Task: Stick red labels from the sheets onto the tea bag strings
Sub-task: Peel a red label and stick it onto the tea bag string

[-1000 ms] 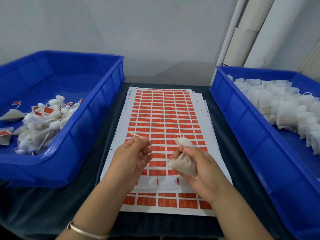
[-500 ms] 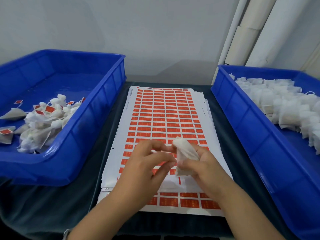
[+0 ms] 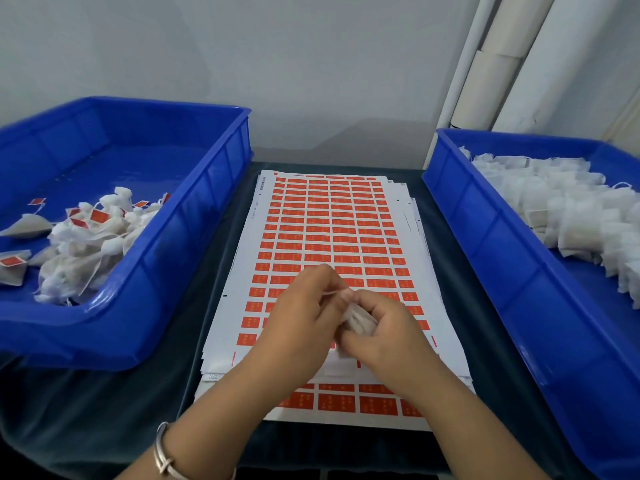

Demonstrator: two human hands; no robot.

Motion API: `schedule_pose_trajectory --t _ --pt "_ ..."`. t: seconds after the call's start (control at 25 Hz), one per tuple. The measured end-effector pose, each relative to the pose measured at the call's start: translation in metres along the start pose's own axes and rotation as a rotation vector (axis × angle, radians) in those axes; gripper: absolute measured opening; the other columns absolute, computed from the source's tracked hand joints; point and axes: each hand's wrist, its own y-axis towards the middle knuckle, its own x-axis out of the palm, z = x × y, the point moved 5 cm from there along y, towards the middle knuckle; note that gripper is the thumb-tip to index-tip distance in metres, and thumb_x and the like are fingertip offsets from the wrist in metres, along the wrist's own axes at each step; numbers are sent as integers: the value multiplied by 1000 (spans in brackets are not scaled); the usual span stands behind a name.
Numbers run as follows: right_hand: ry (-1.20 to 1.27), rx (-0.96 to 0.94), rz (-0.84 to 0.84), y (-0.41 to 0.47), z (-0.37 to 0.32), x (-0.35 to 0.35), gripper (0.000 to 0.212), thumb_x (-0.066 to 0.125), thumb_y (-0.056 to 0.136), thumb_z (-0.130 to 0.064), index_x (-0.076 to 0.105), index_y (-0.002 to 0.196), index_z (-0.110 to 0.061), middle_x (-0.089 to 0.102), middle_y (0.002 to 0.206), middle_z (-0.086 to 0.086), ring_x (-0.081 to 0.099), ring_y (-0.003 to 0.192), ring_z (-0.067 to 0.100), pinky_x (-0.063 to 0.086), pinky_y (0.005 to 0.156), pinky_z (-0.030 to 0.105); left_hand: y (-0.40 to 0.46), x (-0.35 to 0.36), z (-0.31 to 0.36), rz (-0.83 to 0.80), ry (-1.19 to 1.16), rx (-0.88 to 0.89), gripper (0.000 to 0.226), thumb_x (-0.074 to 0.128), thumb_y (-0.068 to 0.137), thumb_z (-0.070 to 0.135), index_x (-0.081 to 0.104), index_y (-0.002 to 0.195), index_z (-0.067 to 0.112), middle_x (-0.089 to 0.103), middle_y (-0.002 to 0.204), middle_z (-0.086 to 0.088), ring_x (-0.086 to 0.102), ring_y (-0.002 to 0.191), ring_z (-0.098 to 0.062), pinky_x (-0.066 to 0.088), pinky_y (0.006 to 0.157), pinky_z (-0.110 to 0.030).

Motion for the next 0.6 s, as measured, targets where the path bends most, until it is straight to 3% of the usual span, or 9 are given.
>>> schedule_pose_trajectory --t 0.08,0.16,0.24,0.36,0.48,0.6 --pt "-34 -37 116 -2 1 -2 31 72 79 -20 55 86 -45 59 87 -26 59 82 -6 47 54 8 2 -1 -8 10 -139 -128 17 52 93 28 55 76 30 63 74 13 61 71 -3 50 57 -12" --pt "-66 -79 184 -3 0 -2 45 75 76 -21 48 89 -55 55 92 -32 56 88 -11 46 55 6 2 1 -14 -3 -250 -252 17 52 93 28 60 80 22 66 74 5 65 70 -12 56 63 -24" --pt "-142 -148 233 -5 -1 -1 43 75 76 -25 49 88 -57 54 93 -37 54 92 -13 44 57 2 1 6 -18 -16 -364 -358 19 51 94 28 62 84 16 69 79 -4 68 77 -23 58 70 -34" --pt "-316 -255 367 -8 -4 -1 19 65 78 -38 59 94 -47 57 85 -37 59 82 -8 43 64 2 -2 7 -19 51 -403 -405 21 50 94 31 61 83 17 69 78 -3 68 79 -23 59 71 -33" --pt "-438 -370 475 -9 -6 -3 28 61 83 -40 72 99 -20 69 91 -13 60 82 -3 47 75 12 -3 9 -18 111 -410 -422 19 50 94 33 62 84 21 68 80 1 67 80 -19 58 74 -32" --pt "-538 -417 483 -10 -9 -5 28 60 85 -39 74 94 -17 70 85 -7 60 77 1 51 72 19 -4 12 -17 88 -528 -475 13 52 94 22 62 87 19 67 83 -2 66 81 -19 57 72 -29"
